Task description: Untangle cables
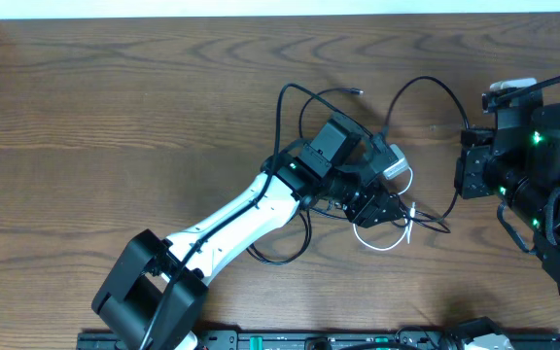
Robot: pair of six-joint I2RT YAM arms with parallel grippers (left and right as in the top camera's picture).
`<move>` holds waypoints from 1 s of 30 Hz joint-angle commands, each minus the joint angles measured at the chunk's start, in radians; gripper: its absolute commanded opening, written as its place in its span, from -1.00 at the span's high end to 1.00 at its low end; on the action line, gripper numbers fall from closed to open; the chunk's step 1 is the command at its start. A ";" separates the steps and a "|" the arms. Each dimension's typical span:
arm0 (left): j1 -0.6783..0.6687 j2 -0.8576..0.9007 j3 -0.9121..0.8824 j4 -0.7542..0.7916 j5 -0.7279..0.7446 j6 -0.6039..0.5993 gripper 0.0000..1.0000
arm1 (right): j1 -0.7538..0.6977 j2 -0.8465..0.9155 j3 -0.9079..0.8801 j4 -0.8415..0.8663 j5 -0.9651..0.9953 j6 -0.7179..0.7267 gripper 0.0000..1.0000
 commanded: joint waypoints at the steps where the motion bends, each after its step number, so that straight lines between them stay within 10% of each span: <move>1: -0.001 0.009 -0.002 -0.010 0.008 -0.009 -0.18 | -0.007 -0.003 0.021 0.001 -0.005 0.011 0.98; 16: -0.006 0.022 -0.004 -0.054 -0.066 -0.024 0.17 | -0.007 -0.003 0.021 0.006 -0.005 0.011 0.98; 20: -0.032 0.022 -0.004 -0.047 -0.068 -0.031 0.85 | -0.007 -0.003 0.021 0.006 -0.005 0.011 0.98; 30: 0.015 -0.060 -0.004 -0.082 -0.282 -0.072 0.85 | -0.008 0.000 0.016 -0.029 0.105 0.041 0.98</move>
